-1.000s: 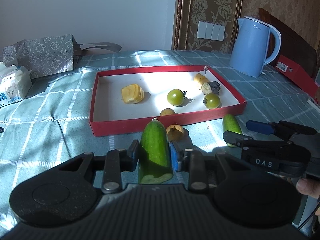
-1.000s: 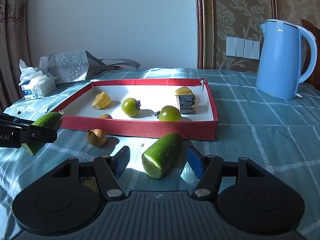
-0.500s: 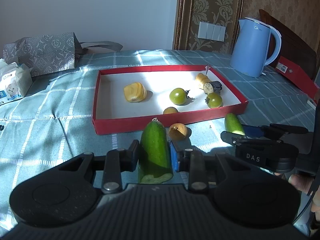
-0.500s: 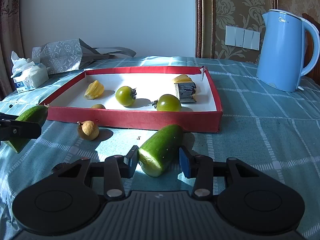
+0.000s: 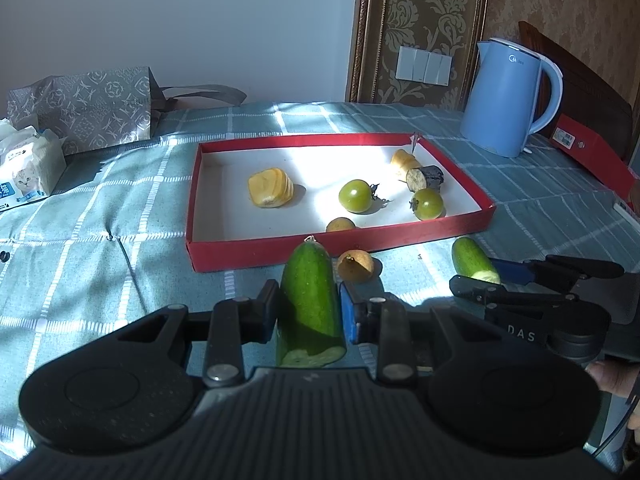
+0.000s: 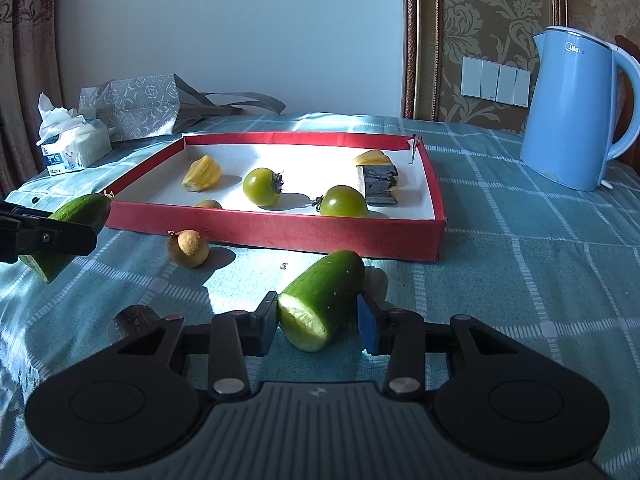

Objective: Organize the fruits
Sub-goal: 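Lift the cucumber with the left gripper while the right gripper grasps another cucumber piece, then place the cucumber in the tray and open the left gripper while the right gripper carries its cucumber, then lower the cucumber piece into the tray and open the right gripper, then move both open grippers back toward the produce left on the cover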

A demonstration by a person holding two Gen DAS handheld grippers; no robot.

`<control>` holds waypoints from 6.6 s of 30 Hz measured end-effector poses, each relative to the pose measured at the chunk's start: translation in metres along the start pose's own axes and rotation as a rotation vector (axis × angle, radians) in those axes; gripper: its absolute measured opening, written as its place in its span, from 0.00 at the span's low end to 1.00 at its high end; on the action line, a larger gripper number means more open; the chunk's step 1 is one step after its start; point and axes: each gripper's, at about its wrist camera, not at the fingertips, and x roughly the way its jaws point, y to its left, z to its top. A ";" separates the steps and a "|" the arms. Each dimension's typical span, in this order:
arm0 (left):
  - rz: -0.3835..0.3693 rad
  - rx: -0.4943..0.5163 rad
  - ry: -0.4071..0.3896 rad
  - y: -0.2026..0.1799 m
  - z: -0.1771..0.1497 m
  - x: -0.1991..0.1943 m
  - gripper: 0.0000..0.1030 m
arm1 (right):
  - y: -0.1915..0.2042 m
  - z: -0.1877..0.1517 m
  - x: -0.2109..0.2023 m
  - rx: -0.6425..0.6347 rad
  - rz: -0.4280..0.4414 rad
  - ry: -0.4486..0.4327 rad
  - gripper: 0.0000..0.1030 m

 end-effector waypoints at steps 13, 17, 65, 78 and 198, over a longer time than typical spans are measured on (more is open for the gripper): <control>0.000 0.009 -0.007 -0.008 0.003 -0.001 0.28 | -0.007 -0.003 -0.021 -0.008 0.037 -0.033 0.35; 0.001 0.009 -0.008 -0.009 0.004 -0.001 0.28 | -0.010 -0.003 -0.024 -0.004 0.044 -0.037 0.34; 0.088 0.035 0.072 -0.017 0.119 0.182 0.28 | -0.068 0.000 -0.061 0.144 0.143 -0.132 0.33; 0.154 -0.091 -0.089 0.010 0.099 0.100 0.47 | -0.073 0.035 -0.036 0.161 0.206 -0.140 0.33; 0.164 -0.052 0.059 -0.045 0.008 0.092 0.80 | -0.051 -0.013 -0.077 0.098 0.162 -0.176 0.53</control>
